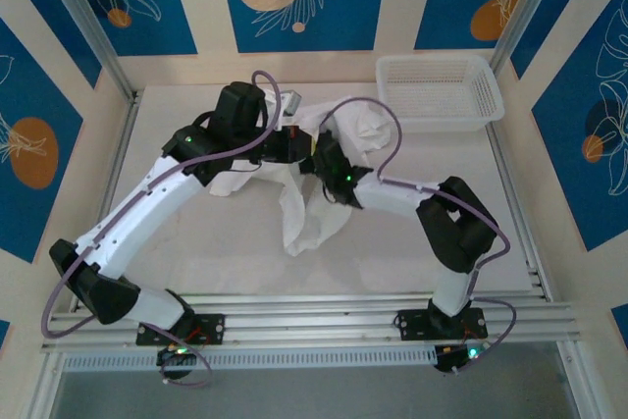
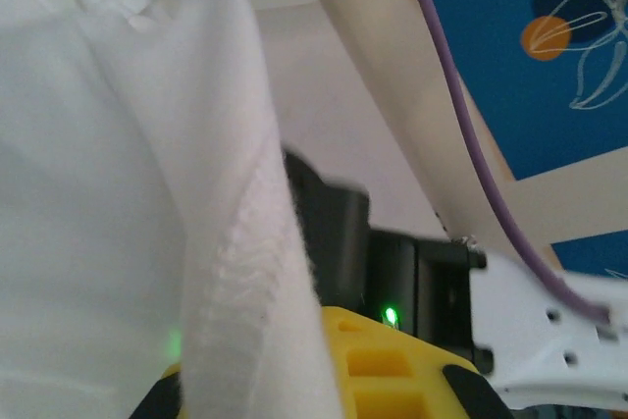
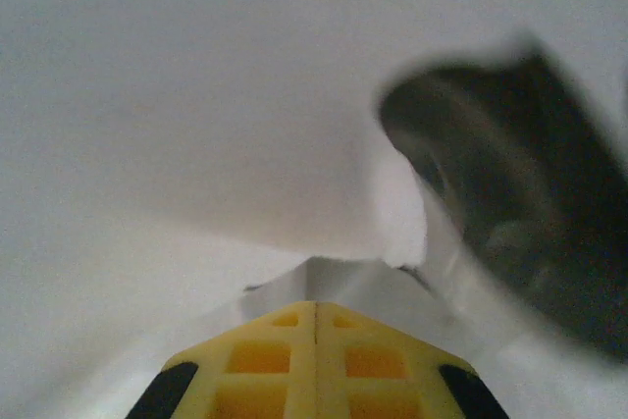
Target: Fold the inside-out t-shirt
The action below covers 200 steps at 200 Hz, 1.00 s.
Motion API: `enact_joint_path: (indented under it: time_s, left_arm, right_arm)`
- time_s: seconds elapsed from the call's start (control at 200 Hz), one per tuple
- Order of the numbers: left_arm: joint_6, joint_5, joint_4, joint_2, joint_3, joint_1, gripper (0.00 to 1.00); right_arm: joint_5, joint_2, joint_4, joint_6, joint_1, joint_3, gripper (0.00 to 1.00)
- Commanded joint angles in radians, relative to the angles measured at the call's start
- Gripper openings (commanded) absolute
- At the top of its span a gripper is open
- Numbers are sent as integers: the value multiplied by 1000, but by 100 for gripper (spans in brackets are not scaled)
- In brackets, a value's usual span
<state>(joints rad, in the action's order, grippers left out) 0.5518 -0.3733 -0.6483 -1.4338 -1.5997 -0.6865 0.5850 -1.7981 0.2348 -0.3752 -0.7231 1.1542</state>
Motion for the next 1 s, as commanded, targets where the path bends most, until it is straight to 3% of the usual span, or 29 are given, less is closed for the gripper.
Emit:
enact_joint_path:
  time_s: [0.0,0.075,0.23,0.335,0.525,0.68,0.77,0.995]
  left_arm:
    - [9,-80,37,-14,-47,-2,0]
    - [37,-73,23,-58,-118,-2,0]
    - [123,16,18,-126,-233,5,0]
    - [165,76,9,-163,-273,32,1]
    - [233,8,36,-200,-299,60,0]
    - [212,-78,32,-179,-293,42,0]
    - [192,-134,41,-151,-296,8,0]
    - [103,-120,18,-75,-309,-61,0]
  right_arm:
    - [-118,-41,-152,-140,18,64,0]
    - [-142,-63,-151,-170,1,89,0]
    - [47,-58,-17,-158,-132,-29,0]
    - [87,-11,-5,-235,-191,-91,0]
    - [149,-65,124,-85,-282,-99,0]
    - [-164,-158,-48,-167,-180,38,0]
    - [-246,-224,-128,-192,-140,114,0]
    - [-651,-381,-326,-344,-59,301,0]
